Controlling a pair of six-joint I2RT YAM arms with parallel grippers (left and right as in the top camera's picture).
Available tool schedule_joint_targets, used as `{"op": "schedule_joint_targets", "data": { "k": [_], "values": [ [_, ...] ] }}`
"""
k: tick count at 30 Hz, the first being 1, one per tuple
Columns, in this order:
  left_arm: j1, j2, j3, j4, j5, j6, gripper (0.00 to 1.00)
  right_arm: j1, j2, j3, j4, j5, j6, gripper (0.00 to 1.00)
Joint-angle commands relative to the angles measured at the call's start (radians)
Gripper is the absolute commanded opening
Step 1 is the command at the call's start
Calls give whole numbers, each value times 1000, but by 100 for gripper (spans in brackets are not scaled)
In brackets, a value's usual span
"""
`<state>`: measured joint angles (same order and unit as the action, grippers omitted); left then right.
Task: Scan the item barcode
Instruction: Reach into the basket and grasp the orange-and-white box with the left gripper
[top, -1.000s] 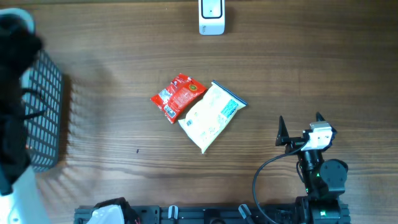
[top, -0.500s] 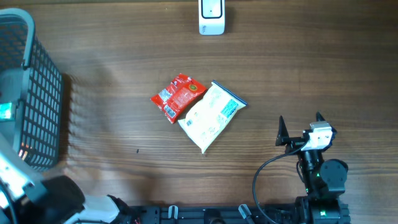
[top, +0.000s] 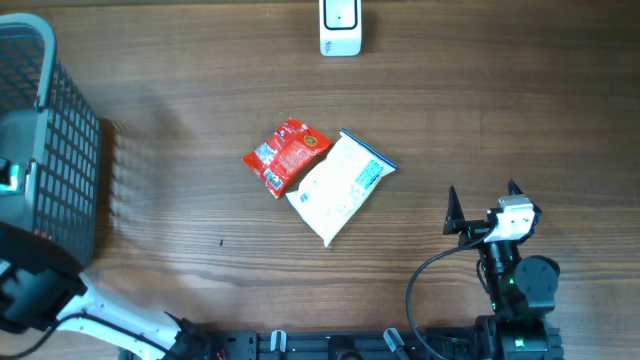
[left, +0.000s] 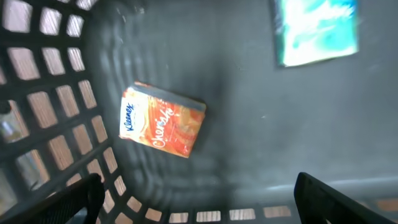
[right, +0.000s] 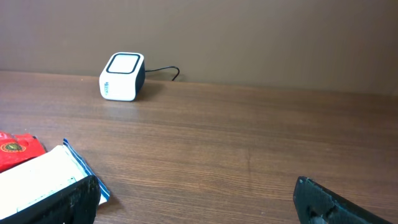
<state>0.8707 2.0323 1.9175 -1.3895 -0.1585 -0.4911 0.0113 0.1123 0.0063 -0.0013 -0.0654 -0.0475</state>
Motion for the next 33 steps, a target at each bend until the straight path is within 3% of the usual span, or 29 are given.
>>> {"op": "schedule_joint_targets", "data": {
  "k": [1, 28, 29, 30, 31, 32, 33],
  "values": [
    [3, 40, -8, -10, 8, 40, 97, -3, -3, -1, 2, 14, -3, 100],
    [3, 43, -407, 321, -77, 43, 86, -3, -3, -1, 2, 14, -2, 100],
    [3, 43, -412, 327, -78, 43, 83, -3, -3, -1, 2, 14, -3, 100],
    [3, 43, -412, 330, -78, 43, 49, -3, -3, -1, 2, 14, -3, 100],
    [3, 43, -412, 336, -79, 43, 24, -3, -3, -1, 2, 14, -2, 100],
    [3, 42, -412, 337, -79, 43, 7, -3, -3, -1, 2, 14, -3, 100],
    [3, 42, -412, 338, -82, 43, 4, -3, -3, -1, 2, 14, -3, 99]
  ]
}}
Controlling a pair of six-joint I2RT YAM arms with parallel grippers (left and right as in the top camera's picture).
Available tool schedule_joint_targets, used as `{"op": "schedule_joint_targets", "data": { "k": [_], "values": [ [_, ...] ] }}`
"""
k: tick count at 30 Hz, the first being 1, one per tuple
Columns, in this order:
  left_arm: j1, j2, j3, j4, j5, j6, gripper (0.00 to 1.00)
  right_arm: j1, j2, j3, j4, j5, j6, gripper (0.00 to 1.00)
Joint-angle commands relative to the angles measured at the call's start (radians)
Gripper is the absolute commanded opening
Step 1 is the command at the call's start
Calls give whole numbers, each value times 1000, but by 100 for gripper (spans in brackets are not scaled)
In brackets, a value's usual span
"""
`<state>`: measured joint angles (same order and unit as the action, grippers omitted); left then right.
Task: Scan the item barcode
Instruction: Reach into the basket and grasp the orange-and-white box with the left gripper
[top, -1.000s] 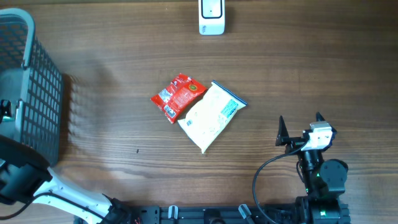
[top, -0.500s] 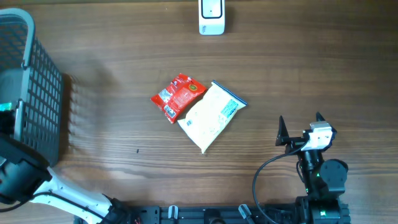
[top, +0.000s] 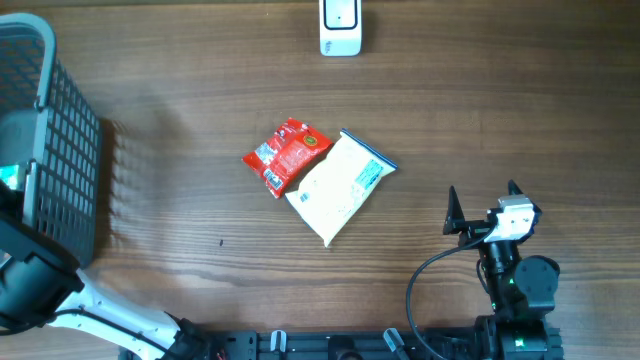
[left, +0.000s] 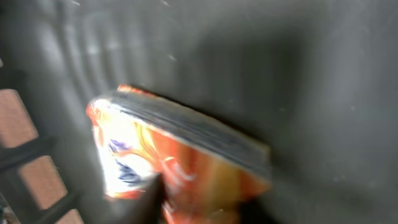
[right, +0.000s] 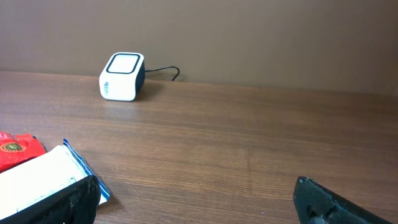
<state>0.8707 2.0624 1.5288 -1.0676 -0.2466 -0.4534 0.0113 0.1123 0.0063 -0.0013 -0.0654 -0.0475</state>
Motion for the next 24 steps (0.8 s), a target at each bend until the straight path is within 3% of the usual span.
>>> {"op": "schedule_joint_targets", "data": {
  "k": [1, 10, 14, 18, 24],
  "values": [
    [3, 11, -23, 16, 6, 5, 4, -3, -3, -1, 2, 14, -3, 100],
    [2, -72, 189, -178, 74, 47, 4, -3, -3, -1, 2, 14, -2, 100],
    [0, -217, 311, -196, 224, 47, 4, -3, -3, -1, 2, 14, -3, 100],
    [-15, -402, 332, -94, 468, 57, 4, -3, -3, -1, 2, 14, -3, 100],
    [-154, -602, 332, -30, 684, 57, 4, -3, -3, -1, 2, 14, -3, 100]
  ]
}}
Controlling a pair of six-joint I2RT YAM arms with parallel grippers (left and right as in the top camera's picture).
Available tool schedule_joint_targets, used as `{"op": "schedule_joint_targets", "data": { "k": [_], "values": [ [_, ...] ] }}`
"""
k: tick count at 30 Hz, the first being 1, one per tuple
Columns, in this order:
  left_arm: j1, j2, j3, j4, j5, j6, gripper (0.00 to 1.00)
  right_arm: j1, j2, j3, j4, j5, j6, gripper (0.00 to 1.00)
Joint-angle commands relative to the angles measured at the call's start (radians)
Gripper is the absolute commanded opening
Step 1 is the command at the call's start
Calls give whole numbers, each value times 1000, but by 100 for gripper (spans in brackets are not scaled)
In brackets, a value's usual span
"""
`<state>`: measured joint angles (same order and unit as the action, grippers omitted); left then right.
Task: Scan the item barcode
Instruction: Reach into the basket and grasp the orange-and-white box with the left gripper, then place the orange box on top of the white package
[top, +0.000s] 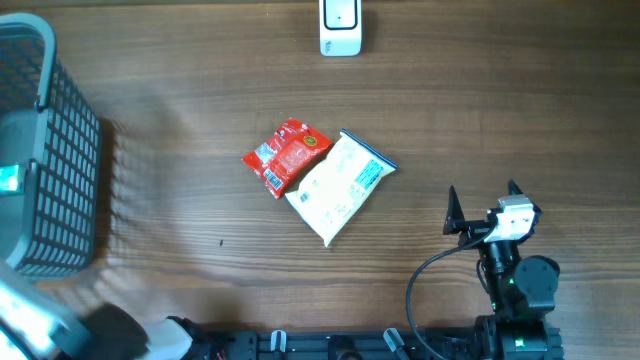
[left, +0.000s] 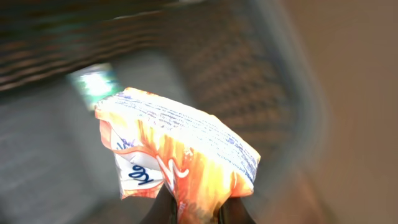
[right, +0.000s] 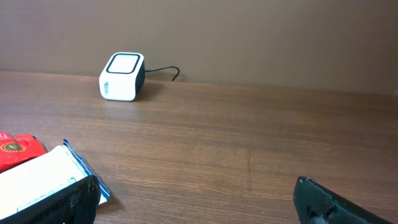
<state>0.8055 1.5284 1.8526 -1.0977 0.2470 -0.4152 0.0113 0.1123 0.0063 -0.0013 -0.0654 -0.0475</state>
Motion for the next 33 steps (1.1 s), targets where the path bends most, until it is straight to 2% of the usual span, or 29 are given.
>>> {"op": "schedule_joint_targets", "data": {
  "k": [1, 6, 12, 16, 20, 23, 24, 25, 29, 33],
  "values": [
    [-148, -88, 8, -8, 206, 19, 4, -3, -3, -1, 2, 14, -2, 100],
    [-499, -77, -6, -51, 182, 79, 4, -3, -3, -1, 2, 14, -3, 100],
    [-886, 51, -117, -79, -44, 77, 4, -3, -3, -1, 2, 14, -2, 100],
    [-1069, 197, -204, -73, -120, 64, 4, -3, -3, -1, 2, 14, -3, 100],
    [-1184, 356, -210, -50, -126, 63, 4, -3, -3, -1, 2, 14, -3, 100],
    [-1228, 403, -210, -42, -125, 64, 29, -3, -3, -1, 2, 14, -2, 100],
    [-1238, 406, -210, -43, -126, 64, 48, -3, -3, -1, 2, 14, -3, 100],
    [-1249, 405, -209, -42, -126, 65, 85, -3, -3, -1, 2, 14, -3, 100],
    [-1221, 376, -169, -74, -126, 69, 93, -3, -3, -1, 2, 14, -3, 100],
    [-1118, 325, 16, -190, -126, 69, 97, -3, -3, -1, 2, 14, -3, 100]
  ]
}}
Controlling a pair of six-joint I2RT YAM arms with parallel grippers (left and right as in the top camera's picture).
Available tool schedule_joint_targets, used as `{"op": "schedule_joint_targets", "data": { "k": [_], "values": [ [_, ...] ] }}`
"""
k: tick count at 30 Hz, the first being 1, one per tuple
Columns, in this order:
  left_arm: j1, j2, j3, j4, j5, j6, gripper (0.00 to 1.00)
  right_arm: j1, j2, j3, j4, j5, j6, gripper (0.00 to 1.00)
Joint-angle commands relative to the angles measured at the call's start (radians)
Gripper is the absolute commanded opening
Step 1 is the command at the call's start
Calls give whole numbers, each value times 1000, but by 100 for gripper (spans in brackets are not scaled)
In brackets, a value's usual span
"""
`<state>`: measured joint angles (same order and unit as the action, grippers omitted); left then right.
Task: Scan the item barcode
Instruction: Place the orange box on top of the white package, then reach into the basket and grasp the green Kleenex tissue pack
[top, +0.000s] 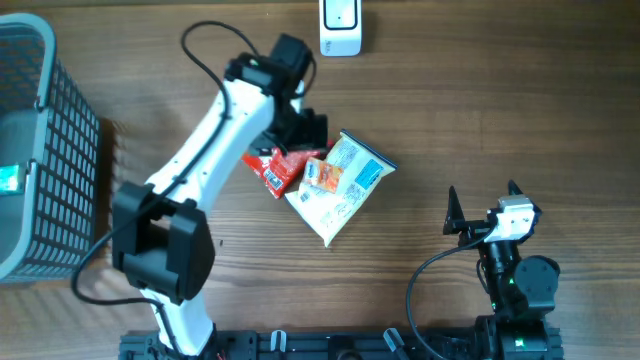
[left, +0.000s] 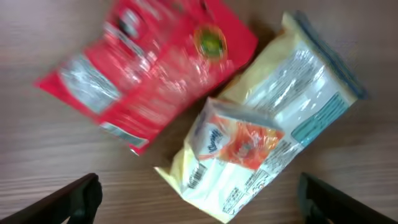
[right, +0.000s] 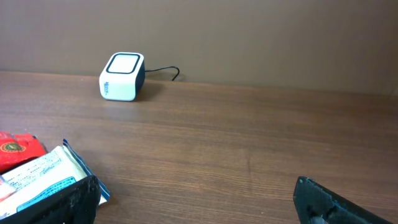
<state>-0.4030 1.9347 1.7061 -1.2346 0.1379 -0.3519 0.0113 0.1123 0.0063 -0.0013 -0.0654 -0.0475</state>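
An orange tissue pack (top: 323, 175) (left: 239, 134) lies on top of a cream bag (top: 345, 205) (left: 305, 74) at the table's middle. A red snack pack (top: 268, 170) (left: 149, 68) lies beside them on the left. My left gripper (top: 305, 132) (left: 199, 198) hovers just above these packs, open and holding nothing. The white barcode scanner (top: 340, 25) (right: 122, 76) stands at the far edge. My right gripper (top: 482, 205) (right: 199, 199) rests open at the near right, empty.
A dark mesh basket (top: 60, 150) stands at the left edge with a teal pack (top: 8, 178) inside. The scanner's cable runs off behind it. Bare wood lies between the packs and the right arm.
My left gripper held the orange tissue pack above the basket; now it is open over the table's middle and the pack lies on the cream bag. The right arm has not moved.
My left gripper was open inside the basket over the orange tissue pack. Then it was down close on the pack. Then it held the pack lifted above the basket. Now the pack lies released on the cream bag beside the red pack.
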Motion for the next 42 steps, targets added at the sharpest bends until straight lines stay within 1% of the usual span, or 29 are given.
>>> {"op": "schedule_joint_targets", "data": {
  "k": [1, 2, 3, 6, 9, 10, 11, 12, 13, 14, 15, 21, 24, 27, 34, 37, 42],
  "values": [
    [123, -96, 212, -72, -18, 5, 98, -3, -3, -1, 2, 14, -2, 100],
    [166, -114, 270, -95, -18, 5, 98, -3, -3, -1, 2, 14, -2, 99],
    [238, -143, 354, -119, -17, 5, 100, -3, -3, -1, 2, 14, -2, 100],
    [378, -201, 447, -120, -58, 5, 100, -3, -3, -1, 2, 14, -3, 100],
    [576, -254, 457, -102, -237, -9, 100, -3, -3, -1, 2, 14, -3, 100],
    [634, -253, 457, -104, -314, -39, 100, -3, -3, -1, 2, 14, -3, 100],
    [669, -251, 454, -105, -362, -64, 100, -3, -3, -1, 2, 14, -3, 100],
    [726, -241, 449, -105, -433, -119, 100, -3, -3, -1, 2, 14, -2, 100],
    [771, -232, 444, -105, -467, -153, 100, -3, -3, -1, 2, 14, -3, 100],
    [813, -220, 438, -102, -477, -176, 100, -3, -3, -1, 2, 14, -3, 100],
    [885, -194, 433, -102, -476, -210, 100, -3, -3, -1, 2, 14, -2, 100],
    [1085, -52, 433, -125, -473, -217, 100, -3, -3, -1, 2, 14, -3, 100],
    [1147, 23, 433, -125, -447, -217, 100, -3, -3, -1, 2, 14, -2, 100],
    [1183, 103, 433, -124, -373, -206, 99, -3, -3, -1, 2, 14, -2, 99],
    [1184, 296, 433, -78, -362, -206, 99, -3, -3, -1, 2, 14, -3, 100],
    [1185, 348, 433, -47, -363, -206, 99, -3, -3, -1, 2, 14, -2, 100],
    [1185, 384, 432, 6, -351, -206, 98, -3, -3, -1, 2, 14, -3, 100]
  ]
}}
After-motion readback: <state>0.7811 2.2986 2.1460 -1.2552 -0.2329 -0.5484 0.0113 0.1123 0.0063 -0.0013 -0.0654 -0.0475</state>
